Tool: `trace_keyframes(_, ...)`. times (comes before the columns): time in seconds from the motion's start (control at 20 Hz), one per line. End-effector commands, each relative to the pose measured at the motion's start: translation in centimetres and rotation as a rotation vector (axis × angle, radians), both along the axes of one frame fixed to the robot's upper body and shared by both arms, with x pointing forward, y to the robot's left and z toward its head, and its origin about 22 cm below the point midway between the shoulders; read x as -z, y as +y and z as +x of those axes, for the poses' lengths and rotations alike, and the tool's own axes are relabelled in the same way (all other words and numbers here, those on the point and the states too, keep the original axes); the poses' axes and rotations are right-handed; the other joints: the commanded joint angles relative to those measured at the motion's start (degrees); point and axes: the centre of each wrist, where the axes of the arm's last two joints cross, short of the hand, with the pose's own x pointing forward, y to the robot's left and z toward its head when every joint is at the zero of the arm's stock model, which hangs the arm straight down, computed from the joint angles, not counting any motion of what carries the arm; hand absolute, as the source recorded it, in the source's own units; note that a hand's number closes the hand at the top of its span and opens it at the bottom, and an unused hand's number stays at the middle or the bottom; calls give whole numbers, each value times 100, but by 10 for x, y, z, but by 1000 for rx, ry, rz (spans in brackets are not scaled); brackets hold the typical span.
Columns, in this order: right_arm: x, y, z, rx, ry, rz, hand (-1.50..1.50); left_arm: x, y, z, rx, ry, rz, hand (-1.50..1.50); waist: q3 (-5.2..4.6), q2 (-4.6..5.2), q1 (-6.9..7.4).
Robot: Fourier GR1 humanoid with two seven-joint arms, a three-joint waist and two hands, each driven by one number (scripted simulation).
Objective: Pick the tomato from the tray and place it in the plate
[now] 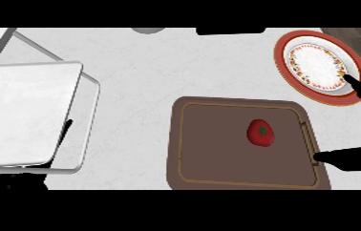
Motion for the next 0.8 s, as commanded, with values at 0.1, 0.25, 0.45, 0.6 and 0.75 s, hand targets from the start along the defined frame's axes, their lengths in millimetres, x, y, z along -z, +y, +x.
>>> trace_keyframes(0.1,-12,31,-2,61,60,-74,-150,29,-37,3,88,204,215,0,22,79,124)
trace_keyframes(0.25,7,45,-6,73,146,-53,-150,24,-43,4,105,199,224,0,37,66,198)
trace_keyframes(0.45,19,56,-4,60,191,-19,-150,31,-57,18,89,213,240,0,42,81,160)
trace_keyframes(0.6,30,82,-3,52,192,-1,-150,35,-69,17,104,210,239,0,39,72,237)
trace_keyframes(0.75,41,90,-2,57,191,-21,-150,29,-62,30,88,229,255,0,38,66,210)
